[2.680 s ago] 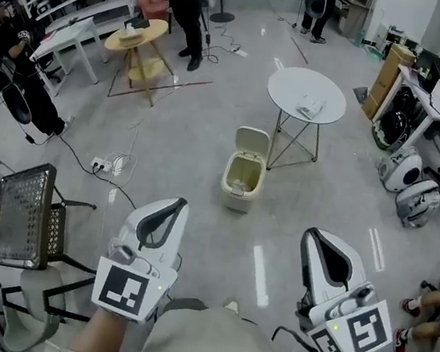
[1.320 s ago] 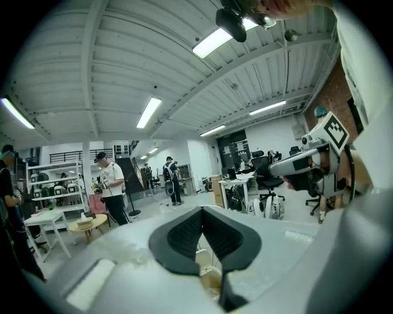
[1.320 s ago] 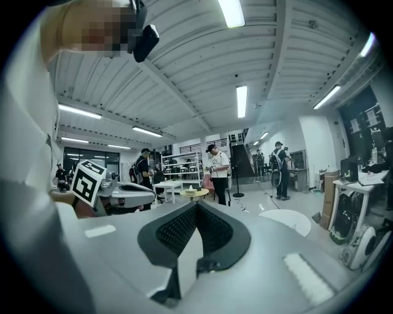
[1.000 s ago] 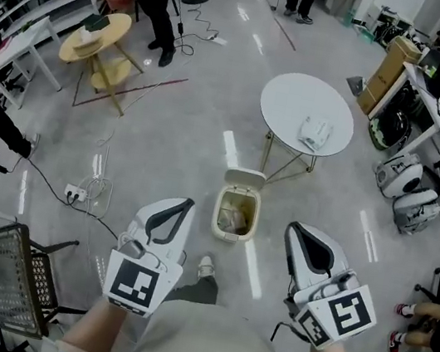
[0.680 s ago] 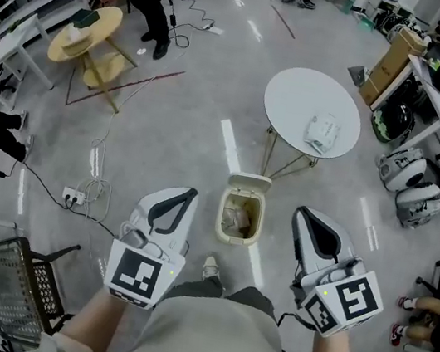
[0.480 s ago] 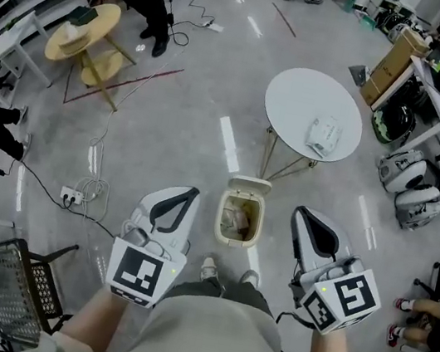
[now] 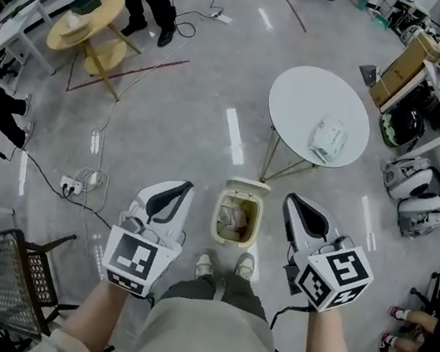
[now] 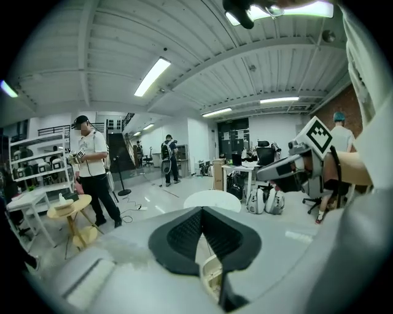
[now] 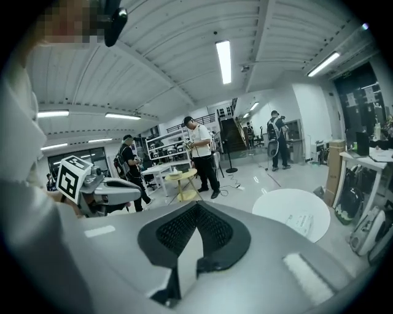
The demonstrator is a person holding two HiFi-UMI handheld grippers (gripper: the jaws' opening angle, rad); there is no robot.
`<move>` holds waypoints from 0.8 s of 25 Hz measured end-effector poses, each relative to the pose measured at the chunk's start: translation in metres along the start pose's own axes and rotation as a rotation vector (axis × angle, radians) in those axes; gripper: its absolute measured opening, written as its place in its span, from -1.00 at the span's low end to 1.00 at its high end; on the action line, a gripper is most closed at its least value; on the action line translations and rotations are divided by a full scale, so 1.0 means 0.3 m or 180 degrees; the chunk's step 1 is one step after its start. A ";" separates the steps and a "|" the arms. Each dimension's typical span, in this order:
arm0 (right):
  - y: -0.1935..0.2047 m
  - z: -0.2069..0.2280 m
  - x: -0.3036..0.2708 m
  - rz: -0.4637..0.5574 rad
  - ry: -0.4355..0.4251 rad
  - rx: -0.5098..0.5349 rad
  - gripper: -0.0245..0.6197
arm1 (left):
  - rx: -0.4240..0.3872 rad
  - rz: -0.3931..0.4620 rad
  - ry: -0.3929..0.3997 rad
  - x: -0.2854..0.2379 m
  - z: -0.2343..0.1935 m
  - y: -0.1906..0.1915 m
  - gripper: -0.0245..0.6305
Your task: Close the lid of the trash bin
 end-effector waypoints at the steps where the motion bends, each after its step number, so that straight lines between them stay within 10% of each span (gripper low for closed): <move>1: 0.010 0.024 -0.026 -0.0020 -0.0025 -0.0040 -0.91 | 0.0033 -0.0011 -0.0019 -0.021 -0.005 0.008 -0.92; 15: 0.410 0.334 -0.451 -0.0635 -0.0009 -0.0432 -0.91 | 0.0188 -0.0550 -0.0054 -0.359 -0.026 0.280 -0.92; 20: 0.613 0.420 -0.566 -0.0965 -0.0040 -0.0687 -0.91 | 0.0617 -0.0748 0.0021 -0.481 -0.016 0.467 -0.92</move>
Point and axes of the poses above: the fingertips, and each gripper's own axes: x backward along the fingers, z to its right, y out of its underside, the point moved 3 cm from there along x, backward along the fingers, and after that the axes turned 1 degree about z, right-handed, at the moved point
